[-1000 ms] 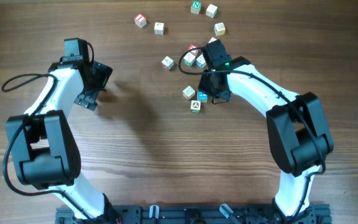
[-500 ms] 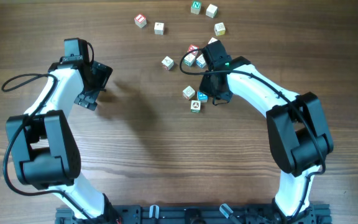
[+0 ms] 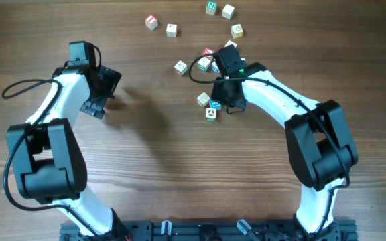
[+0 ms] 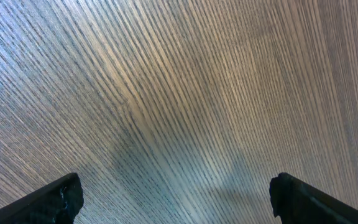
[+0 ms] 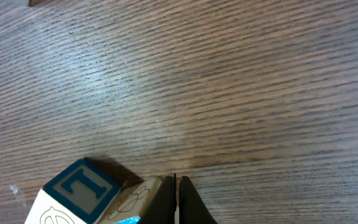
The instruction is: Form a circle
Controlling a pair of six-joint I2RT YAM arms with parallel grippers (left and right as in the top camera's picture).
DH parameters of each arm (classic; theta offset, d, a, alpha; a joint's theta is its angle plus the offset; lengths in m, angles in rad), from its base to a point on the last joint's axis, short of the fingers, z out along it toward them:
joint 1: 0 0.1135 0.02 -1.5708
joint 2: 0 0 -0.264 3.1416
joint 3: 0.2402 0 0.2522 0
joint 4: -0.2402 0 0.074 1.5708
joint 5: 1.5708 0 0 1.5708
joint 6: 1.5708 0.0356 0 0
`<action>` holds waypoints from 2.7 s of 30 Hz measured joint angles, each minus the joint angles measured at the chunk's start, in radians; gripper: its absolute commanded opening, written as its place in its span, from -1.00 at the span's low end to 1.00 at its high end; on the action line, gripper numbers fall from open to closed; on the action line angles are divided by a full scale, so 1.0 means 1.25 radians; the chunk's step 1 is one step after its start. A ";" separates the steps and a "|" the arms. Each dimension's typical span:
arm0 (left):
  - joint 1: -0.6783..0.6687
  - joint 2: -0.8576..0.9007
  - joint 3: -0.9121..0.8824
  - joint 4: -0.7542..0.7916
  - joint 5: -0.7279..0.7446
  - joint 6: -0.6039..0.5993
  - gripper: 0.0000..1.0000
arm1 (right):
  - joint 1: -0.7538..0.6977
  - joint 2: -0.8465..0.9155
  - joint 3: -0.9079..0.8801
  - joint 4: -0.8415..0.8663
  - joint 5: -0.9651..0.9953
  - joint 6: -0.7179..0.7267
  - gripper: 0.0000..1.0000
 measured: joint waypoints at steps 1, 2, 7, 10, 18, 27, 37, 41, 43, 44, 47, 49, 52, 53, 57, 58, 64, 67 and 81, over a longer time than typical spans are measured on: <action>0.000 0.000 0.000 0.000 0.000 0.000 1.00 | 0.000 0.000 0.000 -0.005 0.001 0.003 -0.91; 0.000 0.000 0.000 0.000 0.000 0.000 1.00 | 0.000 0.000 0.000 -0.014 0.004 0.009 -0.91; 0.000 0.000 0.000 0.000 0.000 0.000 1.00 | 0.000 0.000 0.000 -0.027 0.016 0.030 -0.91; 0.000 0.000 0.000 0.000 0.000 0.000 1.00 | 0.003 -0.021 0.000 -0.023 0.037 0.033 -0.91; 0.000 0.000 0.000 0.000 0.000 0.000 1.00 | 0.028 -0.062 0.000 0.096 0.063 -0.019 -0.91; 0.000 0.000 0.000 0.000 0.000 0.000 1.00 | 0.028 -0.043 0.000 0.147 0.047 -0.049 -0.91; 0.000 0.000 0.000 0.000 0.000 0.000 1.00 | 0.028 0.004 0.000 0.180 0.031 -0.056 -0.91; 0.000 0.000 0.000 0.000 0.000 0.000 1.00 | 0.028 0.006 0.000 0.186 0.011 -0.064 -0.91; 0.000 0.000 0.000 0.000 0.000 0.000 1.00 | 0.028 0.006 0.000 0.186 0.002 -0.065 -0.91; 0.000 0.000 0.000 0.000 0.000 0.000 1.00 | 0.028 0.007 0.000 0.186 -0.001 -0.067 -0.91; 0.000 0.000 0.000 0.000 0.000 0.000 1.00 | 0.031 0.007 0.000 0.185 -0.004 -0.069 -0.91; 0.000 0.000 0.000 0.000 0.000 0.000 1.00 | 0.037 0.007 0.000 0.185 -0.004 -0.070 -0.91; 0.000 0.000 0.000 0.000 0.000 0.000 1.00 | 0.044 0.007 0.000 0.181 -0.007 -0.070 -0.91; 0.000 0.000 0.000 0.000 0.000 0.000 1.00 | 0.044 0.007 0.000 0.178 -0.009 -0.070 -0.91; 0.000 0.000 0.000 0.000 0.000 0.000 1.00 | 0.044 0.007 0.000 0.173 -0.010 -0.070 -0.91; 0.000 0.000 0.000 0.000 0.000 0.000 1.00 | 0.044 0.007 0.000 0.173 -0.010 -0.070 -0.91; 0.000 0.000 0.000 0.000 0.000 0.000 1.00 | 0.045 0.007 0.000 0.162 -0.019 -0.070 -0.91; 0.000 0.000 0.000 0.000 0.000 0.000 1.00 | 0.049 0.007 0.000 0.161 -0.021 -0.070 -0.91; 0.000 0.000 0.000 0.000 0.000 0.000 1.00 | 0.054 0.007 0.000 0.158 -0.021 -0.070 -0.91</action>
